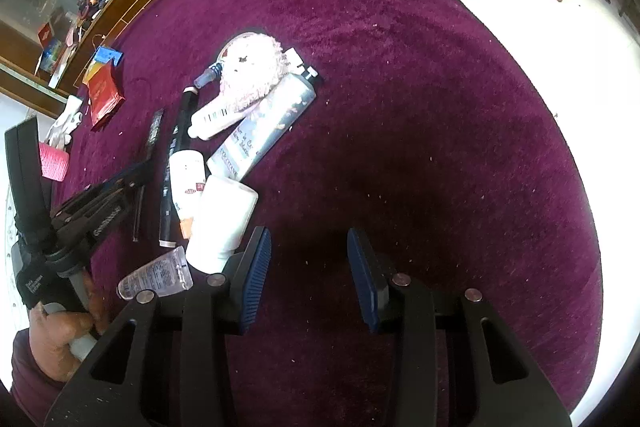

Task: Organize objects
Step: 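Grasp a thin black pen with the left tool while the right tool grasps a white-capped marker, then carry the pen and the white-capped marker over the yellow-rimmed tray with both tools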

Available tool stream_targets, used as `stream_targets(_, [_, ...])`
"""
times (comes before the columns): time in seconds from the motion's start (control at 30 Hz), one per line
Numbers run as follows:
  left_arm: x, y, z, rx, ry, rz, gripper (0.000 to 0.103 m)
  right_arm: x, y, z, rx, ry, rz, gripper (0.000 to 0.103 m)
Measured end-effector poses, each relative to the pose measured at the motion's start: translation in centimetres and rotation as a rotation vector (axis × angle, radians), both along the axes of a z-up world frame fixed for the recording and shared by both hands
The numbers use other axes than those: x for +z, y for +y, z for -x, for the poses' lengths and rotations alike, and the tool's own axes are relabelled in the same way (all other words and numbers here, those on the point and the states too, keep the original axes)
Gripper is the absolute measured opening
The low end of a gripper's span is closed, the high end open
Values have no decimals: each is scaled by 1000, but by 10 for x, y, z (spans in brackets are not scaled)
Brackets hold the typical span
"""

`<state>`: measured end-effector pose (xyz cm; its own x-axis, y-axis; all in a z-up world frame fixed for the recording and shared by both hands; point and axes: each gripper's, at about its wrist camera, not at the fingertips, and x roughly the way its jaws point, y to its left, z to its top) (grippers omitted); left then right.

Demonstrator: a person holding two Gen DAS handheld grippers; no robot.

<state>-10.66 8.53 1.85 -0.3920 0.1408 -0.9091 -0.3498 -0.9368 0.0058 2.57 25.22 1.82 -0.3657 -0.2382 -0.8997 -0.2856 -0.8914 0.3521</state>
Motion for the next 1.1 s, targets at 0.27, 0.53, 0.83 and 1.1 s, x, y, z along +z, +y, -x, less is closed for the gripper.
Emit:
stream_targets(0.27, [2, -53, -21, 101, -54, -88, 5, 31, -37, 43, 108, 77, 12, 38])
stream_targets(0.53, [-1, -55, -17, 105, -29, -126, 5, 24, -114, 106, 306, 59, -22, 38])
stream_targets(0.83, [36, -112, -45, 204, 7, -322, 5, 0, -152, 125, 416, 19, -154, 37])
stream_targets(1.1, [59, -142, -72, 226, 68, -387, 5, 4, -154, 109, 405, 43, -136, 37])
